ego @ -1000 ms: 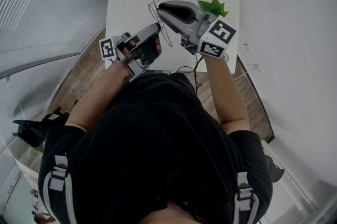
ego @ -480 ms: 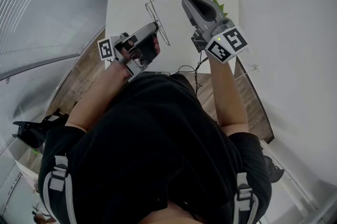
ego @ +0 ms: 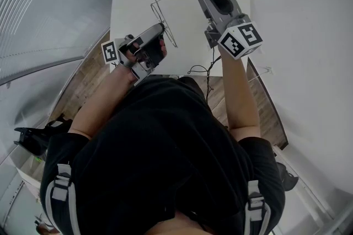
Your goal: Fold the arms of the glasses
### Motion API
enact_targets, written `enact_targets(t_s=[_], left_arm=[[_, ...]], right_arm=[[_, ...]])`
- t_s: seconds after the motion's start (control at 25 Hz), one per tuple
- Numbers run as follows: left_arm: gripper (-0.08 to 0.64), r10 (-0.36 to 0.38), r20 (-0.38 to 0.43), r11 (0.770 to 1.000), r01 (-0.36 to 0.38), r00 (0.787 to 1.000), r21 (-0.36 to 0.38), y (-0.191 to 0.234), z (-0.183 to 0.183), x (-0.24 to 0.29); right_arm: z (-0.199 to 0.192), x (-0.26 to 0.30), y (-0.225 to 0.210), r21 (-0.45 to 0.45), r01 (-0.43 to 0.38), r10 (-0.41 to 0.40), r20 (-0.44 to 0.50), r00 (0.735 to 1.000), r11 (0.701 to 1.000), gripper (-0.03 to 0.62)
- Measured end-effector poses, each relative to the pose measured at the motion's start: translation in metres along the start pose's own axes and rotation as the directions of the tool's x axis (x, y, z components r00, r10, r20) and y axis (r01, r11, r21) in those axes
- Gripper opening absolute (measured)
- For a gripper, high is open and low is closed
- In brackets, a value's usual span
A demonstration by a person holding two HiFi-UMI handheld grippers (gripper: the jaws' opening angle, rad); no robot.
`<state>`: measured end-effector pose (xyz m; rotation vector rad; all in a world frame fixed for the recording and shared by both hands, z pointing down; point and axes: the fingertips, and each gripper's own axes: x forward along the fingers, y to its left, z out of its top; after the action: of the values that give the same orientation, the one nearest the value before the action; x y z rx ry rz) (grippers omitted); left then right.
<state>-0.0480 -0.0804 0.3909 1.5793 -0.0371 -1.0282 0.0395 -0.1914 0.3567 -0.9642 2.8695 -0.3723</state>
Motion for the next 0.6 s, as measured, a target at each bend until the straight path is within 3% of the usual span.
enact_targets(t_s=[0.2, 0.36, 0.6], left_arm=[[0.014, 0.005, -0.005, 1.000, -0.005, 1.000, -0.002, -0.001, -0.002, 0.000], [0.014, 0.005, -0.002, 1.000, -0.005, 1.000, -0.001, -0.001, -0.001, -0.002], [0.014, 0.007, 0.013, 1.000, -0.007, 1.000, 0.007, -0.002, 0.001, -0.002]], right_arm=[[0.002, 0.010, 0.004, 0.004, -0.028, 0.028, -0.009, 1.000, 1.000, 0.123], [-0.001, 0.012, 0.005, 0.001, -0.023, 0.023, -0.022, 1.000, 1.000, 0.063], [0.001, 0.008, 0.008, 0.004, -0.025, 0.025, -0.023, 0.999, 1.000, 0.054]])
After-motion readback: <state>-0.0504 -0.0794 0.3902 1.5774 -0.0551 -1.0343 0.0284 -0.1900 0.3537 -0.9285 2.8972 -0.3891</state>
